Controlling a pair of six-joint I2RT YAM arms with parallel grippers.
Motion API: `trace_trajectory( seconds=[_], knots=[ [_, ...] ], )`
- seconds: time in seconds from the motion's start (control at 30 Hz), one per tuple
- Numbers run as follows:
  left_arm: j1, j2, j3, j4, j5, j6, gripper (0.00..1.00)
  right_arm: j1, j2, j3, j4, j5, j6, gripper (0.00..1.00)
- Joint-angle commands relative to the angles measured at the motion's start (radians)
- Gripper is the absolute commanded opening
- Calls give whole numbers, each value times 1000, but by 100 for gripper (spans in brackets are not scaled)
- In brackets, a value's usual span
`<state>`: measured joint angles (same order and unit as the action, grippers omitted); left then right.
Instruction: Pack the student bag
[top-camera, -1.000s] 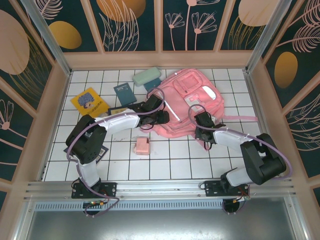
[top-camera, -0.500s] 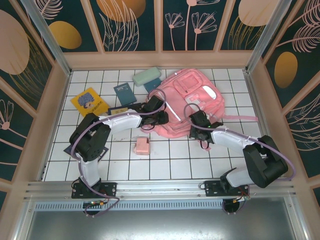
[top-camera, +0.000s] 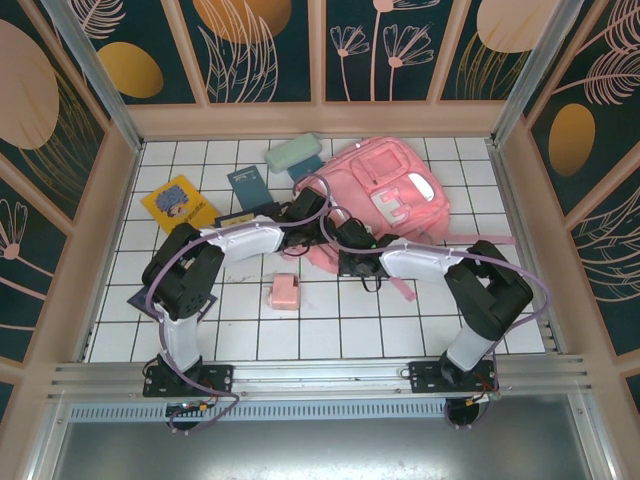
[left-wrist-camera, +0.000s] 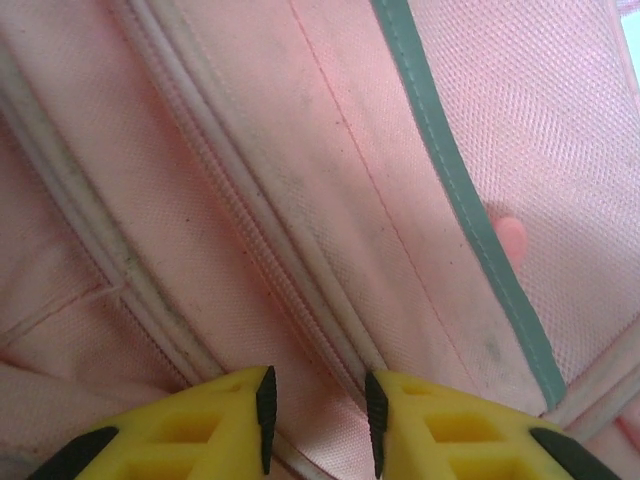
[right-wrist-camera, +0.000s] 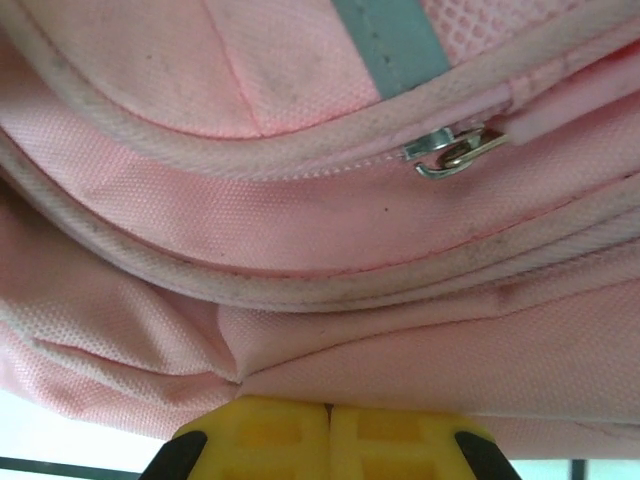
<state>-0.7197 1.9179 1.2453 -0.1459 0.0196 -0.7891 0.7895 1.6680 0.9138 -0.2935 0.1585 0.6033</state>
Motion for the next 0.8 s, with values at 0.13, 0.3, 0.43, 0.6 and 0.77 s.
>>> trace_trajectory(
  seconds=[0.13,0.3,0.43,0.6,0.77],
  knots=[
    [-28,-82,-9,-60,-15,28,40,27,-24,23,79,-80,35,17],
    [-30,-154,-73,-53,-12,38,41,-8,-146,-46,76,-87,85,25],
    [-60,-197,-116,-50,-27,65,40,-68,-236,-114,96,-131,126,28],
    [-130,-244,-166,-39,-58,105,37,-144,-314,-192,116,-172,171,34],
    [-209,-187,-157,-43,-82,158,35,-183,-371,-243,126,-172,202,34]
  ],
)
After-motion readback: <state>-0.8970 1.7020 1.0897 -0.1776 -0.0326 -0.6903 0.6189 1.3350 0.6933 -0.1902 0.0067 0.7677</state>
